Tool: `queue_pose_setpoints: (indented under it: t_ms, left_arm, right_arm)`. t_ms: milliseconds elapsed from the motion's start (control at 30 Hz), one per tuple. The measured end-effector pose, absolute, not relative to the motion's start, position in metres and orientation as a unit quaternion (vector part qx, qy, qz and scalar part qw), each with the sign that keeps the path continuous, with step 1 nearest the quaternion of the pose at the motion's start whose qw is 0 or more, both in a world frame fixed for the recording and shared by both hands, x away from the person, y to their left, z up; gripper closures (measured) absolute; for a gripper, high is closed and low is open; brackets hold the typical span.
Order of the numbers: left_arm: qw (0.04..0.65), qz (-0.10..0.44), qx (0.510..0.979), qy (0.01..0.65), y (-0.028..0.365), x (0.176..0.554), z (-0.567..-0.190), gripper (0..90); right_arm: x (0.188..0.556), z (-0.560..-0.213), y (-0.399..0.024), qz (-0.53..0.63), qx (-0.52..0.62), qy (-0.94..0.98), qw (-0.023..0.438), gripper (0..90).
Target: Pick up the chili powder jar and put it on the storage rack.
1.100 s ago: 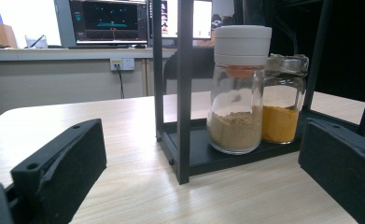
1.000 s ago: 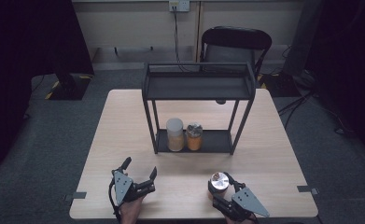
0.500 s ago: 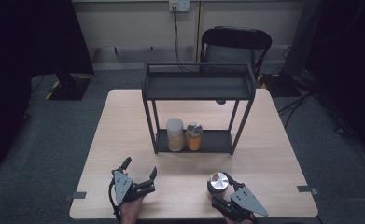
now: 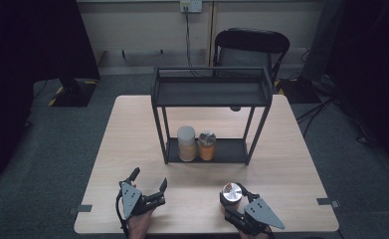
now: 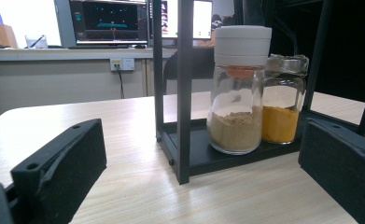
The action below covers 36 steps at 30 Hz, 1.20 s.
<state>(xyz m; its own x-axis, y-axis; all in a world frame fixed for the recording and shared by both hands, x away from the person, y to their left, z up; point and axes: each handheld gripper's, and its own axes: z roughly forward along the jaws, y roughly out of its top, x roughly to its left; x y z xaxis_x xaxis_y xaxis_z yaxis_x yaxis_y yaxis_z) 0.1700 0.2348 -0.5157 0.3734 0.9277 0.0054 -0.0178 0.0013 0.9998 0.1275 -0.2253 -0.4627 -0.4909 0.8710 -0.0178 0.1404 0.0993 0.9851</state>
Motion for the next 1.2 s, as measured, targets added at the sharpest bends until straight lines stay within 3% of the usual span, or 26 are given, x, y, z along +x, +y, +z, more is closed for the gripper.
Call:
queue_pose_setpoints:
  t_ms: [1200]
  left_arm:
    - [0.590,0.401,0.581,0.391,0.234,0.170,-0.516,0.3]
  right_arm:
    - [0.156,-0.445,-0.221,0.554,0.381,0.661,0.334,34.9]
